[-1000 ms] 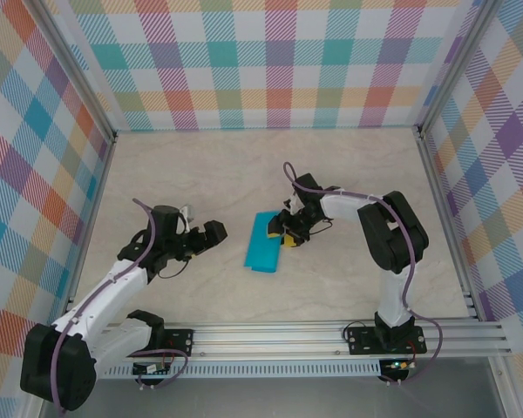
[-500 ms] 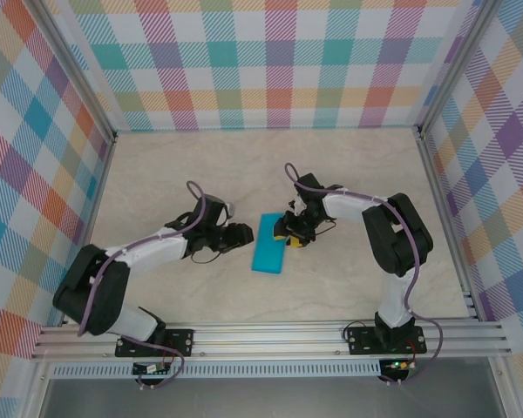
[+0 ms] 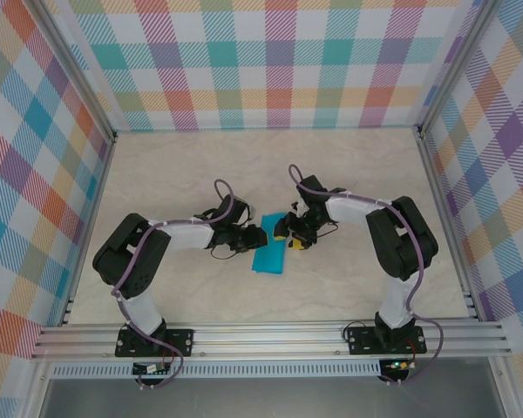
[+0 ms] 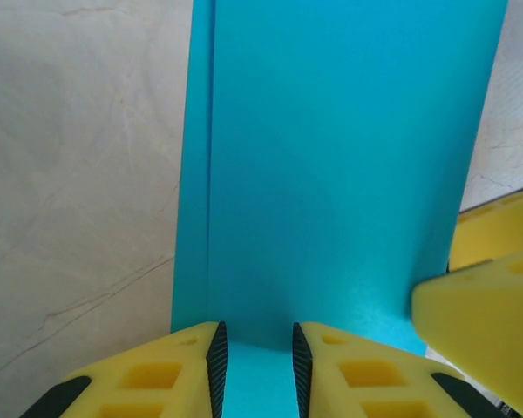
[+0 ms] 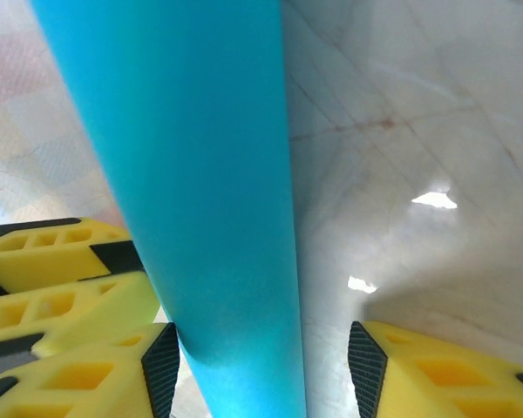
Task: Fold a paper plane with a square sheet of paper (pick it up from the middle)
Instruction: Fold the square sheet of paper in half at the center of the table.
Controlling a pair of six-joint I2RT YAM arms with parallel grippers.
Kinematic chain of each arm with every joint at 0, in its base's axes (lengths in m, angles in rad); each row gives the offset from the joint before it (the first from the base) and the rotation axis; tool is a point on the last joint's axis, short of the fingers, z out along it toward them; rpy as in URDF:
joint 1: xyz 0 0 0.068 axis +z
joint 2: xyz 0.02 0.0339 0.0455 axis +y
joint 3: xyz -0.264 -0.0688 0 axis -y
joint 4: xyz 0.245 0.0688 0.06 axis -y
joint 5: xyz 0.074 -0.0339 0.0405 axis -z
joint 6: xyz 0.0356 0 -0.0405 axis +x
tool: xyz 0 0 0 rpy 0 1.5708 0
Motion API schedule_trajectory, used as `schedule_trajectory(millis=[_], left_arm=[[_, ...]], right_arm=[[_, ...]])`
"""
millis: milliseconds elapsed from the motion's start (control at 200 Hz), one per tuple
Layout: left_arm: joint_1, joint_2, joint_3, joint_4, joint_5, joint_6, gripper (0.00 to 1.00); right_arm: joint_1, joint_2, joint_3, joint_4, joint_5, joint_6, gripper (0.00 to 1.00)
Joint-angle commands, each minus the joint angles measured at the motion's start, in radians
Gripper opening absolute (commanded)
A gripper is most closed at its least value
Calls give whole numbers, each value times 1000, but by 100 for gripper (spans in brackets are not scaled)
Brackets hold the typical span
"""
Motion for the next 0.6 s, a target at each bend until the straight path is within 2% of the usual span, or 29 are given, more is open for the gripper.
schedule_trajectory(millis=[0, 165, 415, 595], left_arm=[[-12, 12, 40, -32, -13, 29, 28], [-12, 5, 50, -61, -36, 46, 28], [-12, -5, 58, -90, -63, 54, 29], [-13, -89, 46, -108, -94, 64, 30]], right_arm=[[5, -46, -24, 21, -22, 28, 57], [21, -67, -48, 40, -32, 41, 58], [39, -41, -40, 29, 13, 64, 46], [39, -26, -28, 18, 64, 77, 44]])
